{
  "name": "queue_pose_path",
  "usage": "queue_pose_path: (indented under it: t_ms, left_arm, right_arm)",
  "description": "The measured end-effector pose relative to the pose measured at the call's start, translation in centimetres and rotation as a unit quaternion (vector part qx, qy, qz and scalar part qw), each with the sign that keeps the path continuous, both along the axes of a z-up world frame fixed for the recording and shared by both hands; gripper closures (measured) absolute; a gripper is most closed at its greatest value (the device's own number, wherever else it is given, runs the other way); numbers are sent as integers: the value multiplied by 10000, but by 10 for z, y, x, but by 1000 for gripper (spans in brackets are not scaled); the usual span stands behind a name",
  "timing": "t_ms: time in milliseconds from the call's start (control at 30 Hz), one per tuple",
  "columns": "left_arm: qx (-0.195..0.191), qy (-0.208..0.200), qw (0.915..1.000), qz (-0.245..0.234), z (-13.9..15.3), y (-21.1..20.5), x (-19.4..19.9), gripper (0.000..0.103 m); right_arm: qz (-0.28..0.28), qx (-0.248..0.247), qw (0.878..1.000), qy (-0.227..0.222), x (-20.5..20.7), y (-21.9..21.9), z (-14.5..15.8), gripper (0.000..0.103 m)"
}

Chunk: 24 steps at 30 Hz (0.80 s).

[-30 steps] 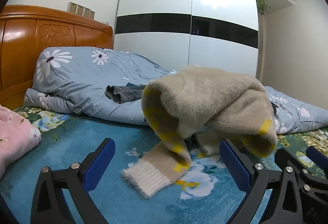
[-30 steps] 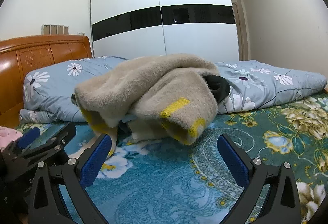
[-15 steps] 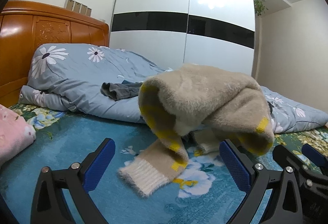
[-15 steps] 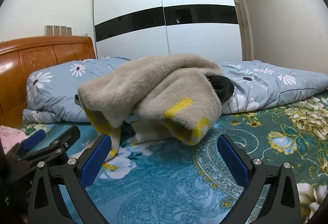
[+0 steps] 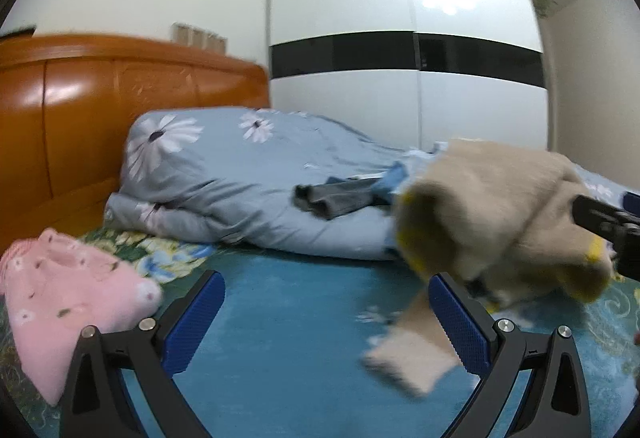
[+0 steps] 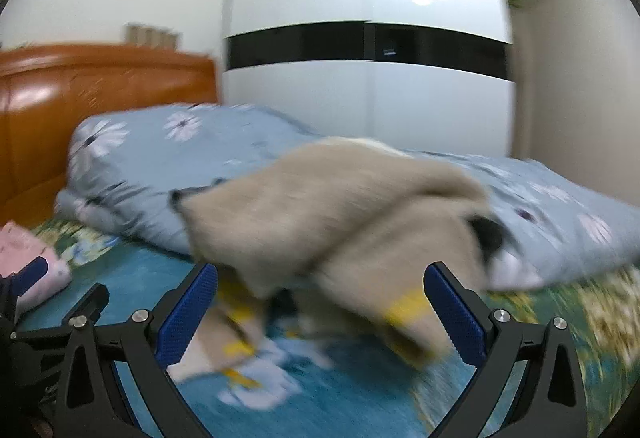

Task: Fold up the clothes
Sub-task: 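Grasp the beige sweater with the right gripper and lift it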

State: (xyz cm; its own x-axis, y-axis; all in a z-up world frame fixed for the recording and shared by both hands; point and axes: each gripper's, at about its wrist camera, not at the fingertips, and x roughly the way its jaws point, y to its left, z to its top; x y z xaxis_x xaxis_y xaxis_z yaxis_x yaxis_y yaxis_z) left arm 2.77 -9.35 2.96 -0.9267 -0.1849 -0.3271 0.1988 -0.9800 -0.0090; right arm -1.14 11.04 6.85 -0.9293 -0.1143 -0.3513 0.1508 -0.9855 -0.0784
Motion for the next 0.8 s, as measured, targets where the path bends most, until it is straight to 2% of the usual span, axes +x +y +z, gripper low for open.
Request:
queue_pose_path:
  t_ms: [67, 200, 300, 367, 400, 467, 500, 533, 567, 600, 700, 800]
  left_arm:
    - [155, -71, 9998, 84, 1, -19, 2, 0]
    - [159, -127, 9993, 311, 1, -40, 6, 0]
    - [338, -112, 9987, 360, -1, -51, 8, 0]
    - [519, -111, 9981, 304, -2, -56, 10, 0]
    - [579, -116, 9979, 273, -2, -57, 10, 0]
    - [637, -125, 9976, 240, -2, -57, 11, 0]
    - [630, -125, 9976, 239, -2, -57, 11, 0]
    - [631, -131, 9977, 223, -1, -57, 12, 0]
    - [639, -142, 9977, 197, -1, -58, 13, 0]
    - [647, -154, 9976, 170, -1, -58, 13, 0]
    - [642, -210, 9977, 13, 2, -58, 18, 0]
    - [484, -234, 9985, -111, 7, -58, 29, 0]
  right_arm:
    - [150, 364, 9992, -69, -18, -27, -4, 0]
    - [333, 1025, 9939, -254, -53, -76, -15, 0]
    - [90, 1285, 9908, -412, -78, -93, -23, 0]
    - [-257, 1653, 9852, -386, -94, -99, -26, 4]
    - [-360, 1701, 9840, -391, -99, -98, -24, 9]
    - [-471, 1594, 9852, -416, -104, -91, -14, 12]
    - [-545, 1530, 9860, -375, -104, -87, -7, 23]
    - [-663, 1536, 9855, -287, -102, -83, 1, 46]
    - [-805, 1580, 9840, -183, -99, -79, 11, 60]
    - [-920, 1617, 9824, -130, -98, -76, 19, 83]
    - [-957, 1271, 9869, -280, -95, -53, 41, 84]
    - [-951, 614, 9932, -256, -77, -20, 66, 87]
